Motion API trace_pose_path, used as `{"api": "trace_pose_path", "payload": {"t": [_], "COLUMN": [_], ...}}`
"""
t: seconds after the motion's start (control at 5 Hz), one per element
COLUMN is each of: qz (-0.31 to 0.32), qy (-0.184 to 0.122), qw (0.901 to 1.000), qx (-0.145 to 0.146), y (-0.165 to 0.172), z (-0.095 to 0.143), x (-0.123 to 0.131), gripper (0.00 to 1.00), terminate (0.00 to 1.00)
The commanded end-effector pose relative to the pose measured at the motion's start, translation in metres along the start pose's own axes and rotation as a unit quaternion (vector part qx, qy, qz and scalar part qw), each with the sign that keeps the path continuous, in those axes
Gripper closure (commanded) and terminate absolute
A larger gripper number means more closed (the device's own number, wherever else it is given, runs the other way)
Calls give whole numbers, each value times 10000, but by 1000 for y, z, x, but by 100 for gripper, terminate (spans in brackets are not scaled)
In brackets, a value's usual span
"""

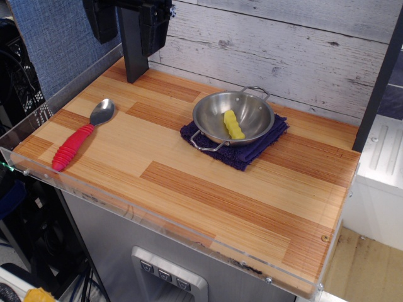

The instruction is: Move the corn from left side to right side

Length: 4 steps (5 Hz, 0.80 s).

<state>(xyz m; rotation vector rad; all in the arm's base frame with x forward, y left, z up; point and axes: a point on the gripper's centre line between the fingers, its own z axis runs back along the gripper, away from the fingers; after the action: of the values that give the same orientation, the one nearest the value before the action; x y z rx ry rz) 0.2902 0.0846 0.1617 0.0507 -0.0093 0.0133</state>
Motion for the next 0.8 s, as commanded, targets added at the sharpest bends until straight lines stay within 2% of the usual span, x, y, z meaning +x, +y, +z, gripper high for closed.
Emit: {"api": "trace_pose_path", "payload": {"t": [0.0, 0.2, 0.4, 0.6], "qz": [0, -71, -363, -758], "qy": [0, -245, -413, -463], "qw": [10000, 9996, 9985, 9960], "qx": [0, 141, 76, -56], "y": [0, -24, -67, -95], "z": [0, -5, -23, -51], "x": [0, 25, 52, 69], "gripper": [0, 0, 0, 0], "terminate": [0, 0, 0, 0]}}
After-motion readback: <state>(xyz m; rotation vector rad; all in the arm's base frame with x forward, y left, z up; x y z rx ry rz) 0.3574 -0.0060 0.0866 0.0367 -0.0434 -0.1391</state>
